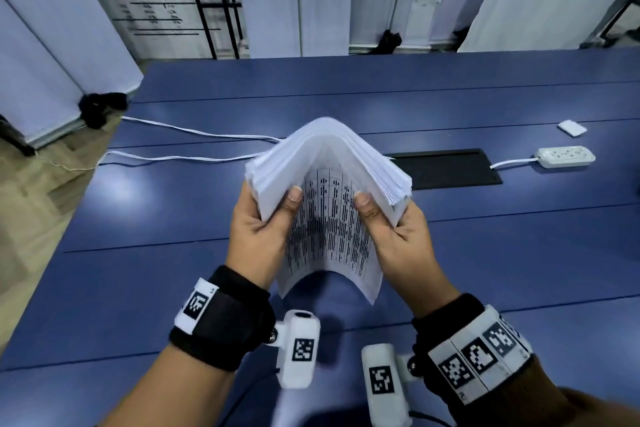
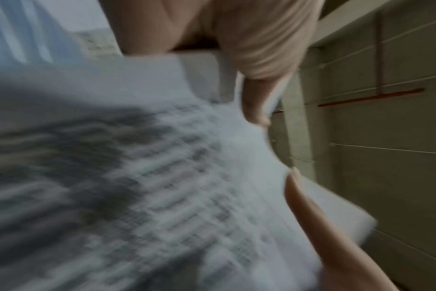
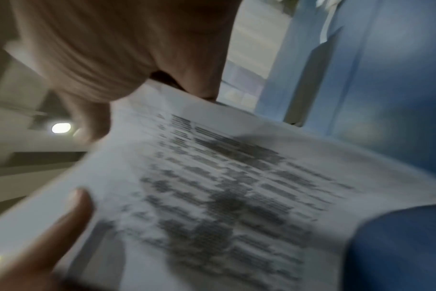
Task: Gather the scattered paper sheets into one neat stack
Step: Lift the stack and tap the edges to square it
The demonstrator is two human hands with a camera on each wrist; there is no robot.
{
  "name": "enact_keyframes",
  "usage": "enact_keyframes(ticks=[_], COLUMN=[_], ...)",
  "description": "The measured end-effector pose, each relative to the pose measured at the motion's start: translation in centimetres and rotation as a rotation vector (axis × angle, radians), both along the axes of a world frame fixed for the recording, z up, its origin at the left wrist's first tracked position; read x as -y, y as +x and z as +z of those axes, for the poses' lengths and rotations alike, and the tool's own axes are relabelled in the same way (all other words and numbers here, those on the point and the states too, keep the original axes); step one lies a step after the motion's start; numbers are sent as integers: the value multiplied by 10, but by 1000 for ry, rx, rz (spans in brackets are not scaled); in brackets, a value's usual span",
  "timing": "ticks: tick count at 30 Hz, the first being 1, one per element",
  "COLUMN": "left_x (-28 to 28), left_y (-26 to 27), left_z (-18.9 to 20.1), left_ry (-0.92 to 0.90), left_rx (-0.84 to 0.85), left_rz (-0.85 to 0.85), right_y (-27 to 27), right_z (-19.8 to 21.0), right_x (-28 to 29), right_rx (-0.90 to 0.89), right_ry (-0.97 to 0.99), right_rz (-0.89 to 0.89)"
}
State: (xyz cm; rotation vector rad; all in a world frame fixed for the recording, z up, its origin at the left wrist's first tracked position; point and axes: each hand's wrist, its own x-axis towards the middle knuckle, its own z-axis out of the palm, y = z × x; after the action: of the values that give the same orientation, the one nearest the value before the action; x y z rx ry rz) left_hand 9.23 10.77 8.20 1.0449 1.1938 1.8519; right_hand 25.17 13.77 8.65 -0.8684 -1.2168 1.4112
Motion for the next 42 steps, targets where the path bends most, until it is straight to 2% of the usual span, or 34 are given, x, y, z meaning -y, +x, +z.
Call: enact_keyframes(ticks=[3,5,8,11,15,19,24,30,34,36,39,42], left_x=[2,-1,-5,-9,-6,-2,5,4,-4,-4,-4,-5], left_y=[-14,-25,-29,-37,-44,-29,-22,-23,-34,-43,-42,-30], left_z=[-16,-26,-25,-15,-17,-15,6,-2,9,8,-6,-10], left_ry=[-135,-224,-215,-178,-234,-242,-73,-189,-111,-115,-235,-227], left_rx=[50,14,28,20,27,53,20,5,5,27,14,20], left_rz=[-88,-171,-240,-282,-353,-271,-116,-180,-211,-286,-360,-290], right_y=[14,25,34,40,51,41,38,38,40,47,52,46], right_z=[-9,-16,-18,-9,-10,-5,8,-9,4,7,-1,4], right_x=[-3,-9,-19,-26,-25,-19,-18,-16,-22,-23,-25,-27], right_rx=[-1,58,112,77,143,116,25,50,7,51,134,144], right_ry=[-95,-150,-160,-138,-147,-140,-15,-103,-91,-79,-127,-104], right_rz=[11,32,67,117,193,149,47,81,113,156,197,189])
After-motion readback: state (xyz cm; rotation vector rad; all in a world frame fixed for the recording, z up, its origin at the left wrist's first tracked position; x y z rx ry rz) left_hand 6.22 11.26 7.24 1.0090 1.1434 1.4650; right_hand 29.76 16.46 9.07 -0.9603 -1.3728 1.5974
